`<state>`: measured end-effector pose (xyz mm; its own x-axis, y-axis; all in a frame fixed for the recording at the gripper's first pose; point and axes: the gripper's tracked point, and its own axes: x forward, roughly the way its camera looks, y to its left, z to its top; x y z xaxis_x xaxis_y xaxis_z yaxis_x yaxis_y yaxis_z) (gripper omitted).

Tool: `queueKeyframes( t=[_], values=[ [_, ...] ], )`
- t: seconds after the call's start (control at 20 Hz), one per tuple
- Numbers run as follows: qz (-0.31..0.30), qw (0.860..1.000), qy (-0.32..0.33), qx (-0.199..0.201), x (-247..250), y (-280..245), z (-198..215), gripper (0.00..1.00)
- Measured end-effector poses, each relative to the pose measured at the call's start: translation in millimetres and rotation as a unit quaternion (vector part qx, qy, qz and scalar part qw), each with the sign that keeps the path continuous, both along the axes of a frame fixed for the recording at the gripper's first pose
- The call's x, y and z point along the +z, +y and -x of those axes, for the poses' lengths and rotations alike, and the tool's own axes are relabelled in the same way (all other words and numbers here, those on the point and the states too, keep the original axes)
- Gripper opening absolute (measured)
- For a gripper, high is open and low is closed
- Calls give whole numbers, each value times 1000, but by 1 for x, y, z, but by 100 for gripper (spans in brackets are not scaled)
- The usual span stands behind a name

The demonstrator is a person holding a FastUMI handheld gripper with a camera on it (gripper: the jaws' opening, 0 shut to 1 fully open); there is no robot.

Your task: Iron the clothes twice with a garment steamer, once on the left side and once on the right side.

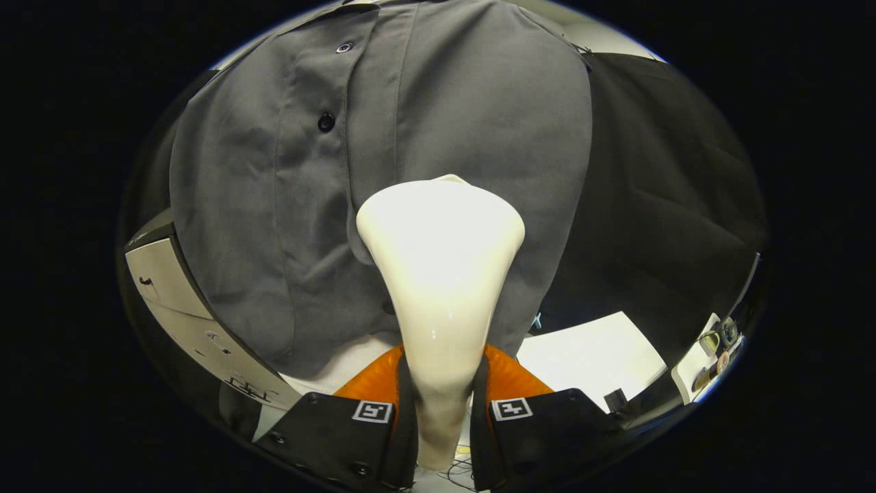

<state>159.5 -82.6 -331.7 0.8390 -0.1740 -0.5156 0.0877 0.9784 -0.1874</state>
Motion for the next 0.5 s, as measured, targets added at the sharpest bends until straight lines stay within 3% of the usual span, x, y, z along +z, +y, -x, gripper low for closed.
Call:
queueKeyframes(
  t=[0.2, 0.5],
  values=[
    [-3, 1000, 27, -6, -27, -6, 19, 39],
    [-7, 1000, 4, 7, 2, 7, 25, 39]
  ],
)
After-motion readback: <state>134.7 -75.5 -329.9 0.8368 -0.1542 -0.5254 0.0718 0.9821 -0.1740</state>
